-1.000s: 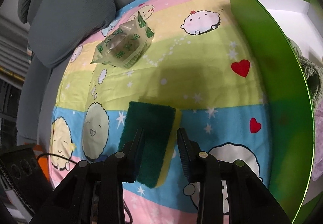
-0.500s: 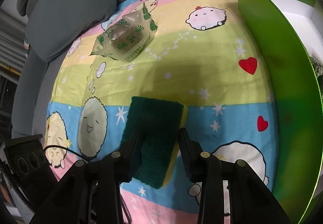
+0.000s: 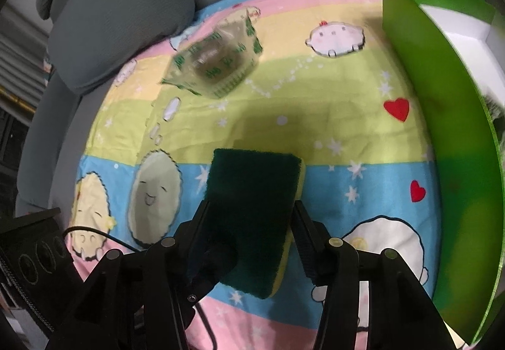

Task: Organize objects
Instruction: 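Lift the flat sponge off the blanket with the right gripper, then carry the flat sponge toward the white box with the right gripper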

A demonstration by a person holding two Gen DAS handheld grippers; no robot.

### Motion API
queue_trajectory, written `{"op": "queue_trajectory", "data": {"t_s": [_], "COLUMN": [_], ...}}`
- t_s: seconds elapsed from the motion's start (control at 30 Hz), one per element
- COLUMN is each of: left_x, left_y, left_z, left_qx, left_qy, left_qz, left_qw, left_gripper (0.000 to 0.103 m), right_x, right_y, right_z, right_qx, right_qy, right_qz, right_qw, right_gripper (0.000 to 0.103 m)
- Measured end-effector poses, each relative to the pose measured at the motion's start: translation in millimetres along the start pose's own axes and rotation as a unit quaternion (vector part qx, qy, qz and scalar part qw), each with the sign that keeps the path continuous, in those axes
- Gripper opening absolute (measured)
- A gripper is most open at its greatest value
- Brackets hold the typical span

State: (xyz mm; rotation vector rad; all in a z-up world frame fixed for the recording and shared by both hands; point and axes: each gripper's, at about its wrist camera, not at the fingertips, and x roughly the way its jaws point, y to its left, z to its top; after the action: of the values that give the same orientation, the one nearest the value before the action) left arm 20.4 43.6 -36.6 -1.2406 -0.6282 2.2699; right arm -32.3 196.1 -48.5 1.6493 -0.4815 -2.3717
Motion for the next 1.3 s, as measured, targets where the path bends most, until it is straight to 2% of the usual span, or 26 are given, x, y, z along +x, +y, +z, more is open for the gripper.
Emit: {"op": "queue_trajectory", "data": {"t_s": [0.2,0.27,0.37,0.47,0.57,0.8,1.13,1.3], "left_x": [-18,-18,-13,-16,-21,-28,-44,-52], "left_y": [-10,-15,-17,-21,-22,-30,-56,-66], "left_z": [1,-2,-4,-4,-4,-2,-1,-1], "left_qx": [0.027,0.045,0.042,0.051,0.057,0.068,0.108,0.119], "left_qy": [-0.021,-0.018,-0.015,-0.025,-0.031,-0.047,-0.08,-0.101], "left_qz": [-0.018,-0.017,-0.03,-0.028,-0.025,-0.027,-0.02,-0.013], "left_qw": [0.9993,0.9987,0.9986,0.998,0.9976,0.9962,0.9907,0.9877], "left_gripper": [0.03,0.03,0.03,0.03,0.03,0.03,0.03,0.03], "right_x": [-27,-31,-37,-44,-45,-58,-85,-101], "right_y": [14,20,23,17,14,26,22,25], "right_z": [-4,-7,-10,-13,-12,-18,-23,-27], "right_qx": [-0.017,-0.035,-0.048,-0.028,-0.015,-0.049,-0.044,-0.057], "right_qy": [-0.041,-0.044,-0.056,-0.075,-0.076,-0.107,-0.155,-0.193], "right_qz": [-0.001,-0.013,-0.035,-0.019,-0.002,-0.013,0.019,0.035], "right_qw": [0.999,0.998,0.997,0.997,0.997,0.993,0.987,0.979], "right_gripper": [0.053,0.053,0.053,0.053,0.053,0.053,0.053,0.053]}}
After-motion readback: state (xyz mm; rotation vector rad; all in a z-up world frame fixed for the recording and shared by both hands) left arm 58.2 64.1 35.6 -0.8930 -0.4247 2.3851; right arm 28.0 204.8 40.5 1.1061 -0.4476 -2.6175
